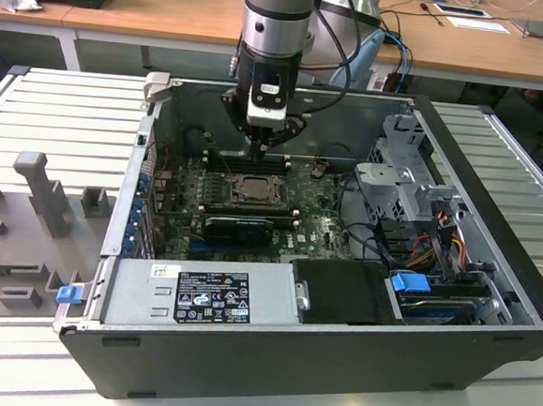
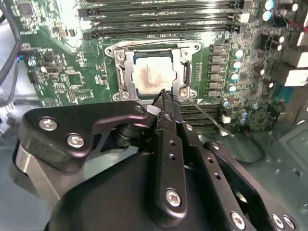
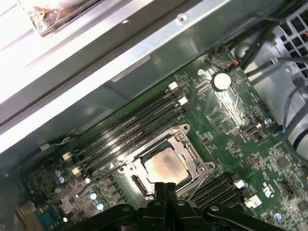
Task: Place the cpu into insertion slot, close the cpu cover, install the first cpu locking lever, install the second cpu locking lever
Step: 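Install the first cpu locking lever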
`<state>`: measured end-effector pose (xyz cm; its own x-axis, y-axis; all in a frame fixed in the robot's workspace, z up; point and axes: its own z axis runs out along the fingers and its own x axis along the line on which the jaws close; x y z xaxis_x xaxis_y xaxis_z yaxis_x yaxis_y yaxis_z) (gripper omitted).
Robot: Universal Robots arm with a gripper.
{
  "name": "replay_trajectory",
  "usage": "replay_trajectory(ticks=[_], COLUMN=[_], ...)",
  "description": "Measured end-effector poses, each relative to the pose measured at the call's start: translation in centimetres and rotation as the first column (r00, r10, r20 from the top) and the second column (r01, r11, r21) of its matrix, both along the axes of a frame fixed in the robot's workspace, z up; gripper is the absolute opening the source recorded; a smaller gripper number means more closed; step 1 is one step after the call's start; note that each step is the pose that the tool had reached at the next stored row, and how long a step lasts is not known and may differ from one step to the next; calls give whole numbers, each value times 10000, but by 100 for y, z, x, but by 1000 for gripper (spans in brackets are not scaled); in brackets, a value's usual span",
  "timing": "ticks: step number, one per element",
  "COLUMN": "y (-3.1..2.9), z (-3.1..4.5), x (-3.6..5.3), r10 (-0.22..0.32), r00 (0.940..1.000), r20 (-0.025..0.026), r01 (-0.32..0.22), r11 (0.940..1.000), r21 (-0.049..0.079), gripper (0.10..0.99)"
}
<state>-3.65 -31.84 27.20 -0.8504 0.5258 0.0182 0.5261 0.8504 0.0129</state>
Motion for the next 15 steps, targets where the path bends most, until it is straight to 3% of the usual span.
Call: replay_trajectory(ticks=[2,6,9,15], y=[0,0,0,0], z=[0,0,0,0], x=[0,0,0,0], r10=[649,1370,1861,2780], r00=[9979,9906,9825,9606], r20=[0,3,4,5], r01=[-649,-1370,-1861,-2780], r11=[9979,9906,9825,9606], r21=[1,-1,0,-1], gripper=[106,106,106,106])
